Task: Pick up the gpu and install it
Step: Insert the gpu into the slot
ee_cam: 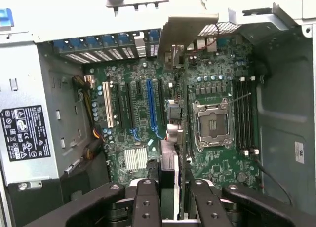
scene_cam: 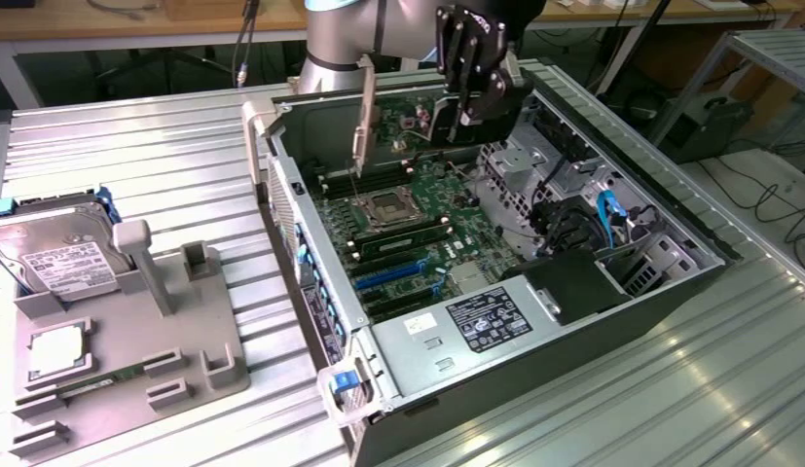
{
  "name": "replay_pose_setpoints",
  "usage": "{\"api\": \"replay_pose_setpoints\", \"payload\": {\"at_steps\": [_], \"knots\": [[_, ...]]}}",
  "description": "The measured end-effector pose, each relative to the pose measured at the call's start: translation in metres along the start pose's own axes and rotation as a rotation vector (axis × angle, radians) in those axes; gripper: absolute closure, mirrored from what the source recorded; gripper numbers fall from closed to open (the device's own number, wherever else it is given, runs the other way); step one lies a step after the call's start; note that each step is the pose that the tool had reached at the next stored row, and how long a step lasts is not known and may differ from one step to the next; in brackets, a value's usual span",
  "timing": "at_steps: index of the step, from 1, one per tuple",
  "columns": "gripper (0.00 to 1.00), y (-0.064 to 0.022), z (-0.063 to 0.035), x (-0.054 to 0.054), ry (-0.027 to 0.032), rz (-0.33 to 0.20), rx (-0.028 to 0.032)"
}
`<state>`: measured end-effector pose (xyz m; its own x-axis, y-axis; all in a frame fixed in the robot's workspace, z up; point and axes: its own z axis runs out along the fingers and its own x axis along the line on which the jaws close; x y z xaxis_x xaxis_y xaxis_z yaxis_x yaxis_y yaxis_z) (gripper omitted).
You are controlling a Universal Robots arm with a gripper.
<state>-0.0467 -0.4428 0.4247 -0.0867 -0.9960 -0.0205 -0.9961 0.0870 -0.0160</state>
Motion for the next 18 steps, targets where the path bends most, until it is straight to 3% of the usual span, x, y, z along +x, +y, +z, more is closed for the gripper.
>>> {"api": "replay_pose_setpoints", "payload": {"at_steps": [6, 10, 18], "knots": [[0.72, 0.0, 0.0, 0.0, -0.0015, -0.098, -0.002], [0.72, 0.0, 0.0007, 0.0, -0.0017, -0.105, -0.0021], [0.72, 0.0002, 0.0155, 0.0, -0.0018, -0.113, -0.0023]]}}
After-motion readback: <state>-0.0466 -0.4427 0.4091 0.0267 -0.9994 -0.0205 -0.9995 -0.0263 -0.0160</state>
